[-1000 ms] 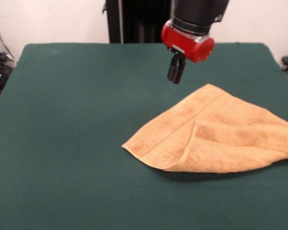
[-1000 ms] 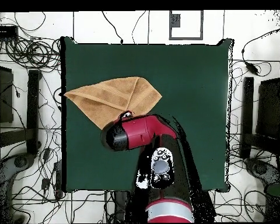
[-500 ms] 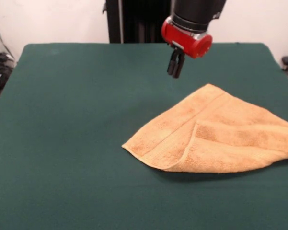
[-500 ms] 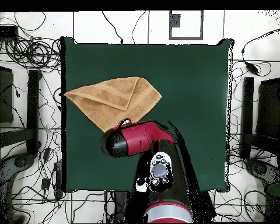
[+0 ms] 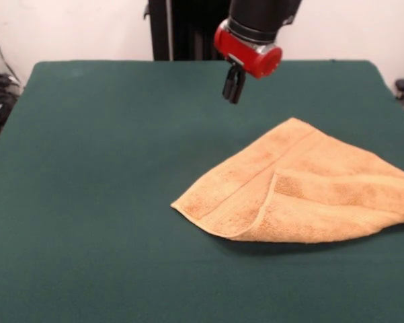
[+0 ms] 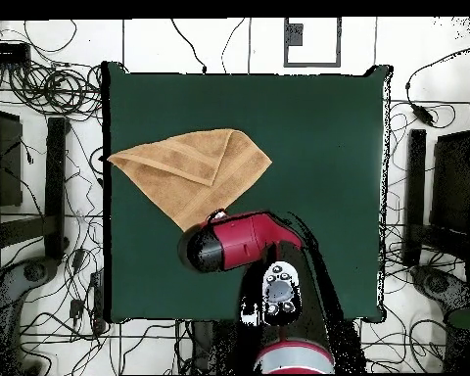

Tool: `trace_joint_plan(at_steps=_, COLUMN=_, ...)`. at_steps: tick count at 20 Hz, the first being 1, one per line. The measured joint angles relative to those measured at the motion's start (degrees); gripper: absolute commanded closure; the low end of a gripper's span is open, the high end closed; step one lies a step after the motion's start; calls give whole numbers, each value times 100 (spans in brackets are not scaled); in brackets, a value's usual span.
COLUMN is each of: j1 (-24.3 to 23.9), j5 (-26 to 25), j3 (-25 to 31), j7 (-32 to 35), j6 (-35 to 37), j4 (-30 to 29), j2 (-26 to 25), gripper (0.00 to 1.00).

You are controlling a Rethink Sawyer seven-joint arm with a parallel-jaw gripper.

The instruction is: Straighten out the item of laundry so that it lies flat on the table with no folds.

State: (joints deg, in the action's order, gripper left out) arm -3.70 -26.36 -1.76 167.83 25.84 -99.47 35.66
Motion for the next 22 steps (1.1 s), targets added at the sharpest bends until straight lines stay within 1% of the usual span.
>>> trace_joint_plan(at_steps=6, j1=-88, j5=-89, j3=17, j7=0, j6=-7, j4=-98, j2=-7, gripper=100)
trace_joint_plan(at_steps=15, j1=-84, j5=-167, j3=39, j7=0, j6=-15, j4=-82, j2=-64, gripper=100)
trace_joint_plan(at_steps=20, j1=-155, j5=-167, j3=215, j7=0, j6=61, j4=-15, j2=-61, gripper=100)
trace_joint_plan(at_steps=22, j1=-218, j5=-167, j3=321, j7=0, j6=235, j4=62, j2=-57, gripper=100)
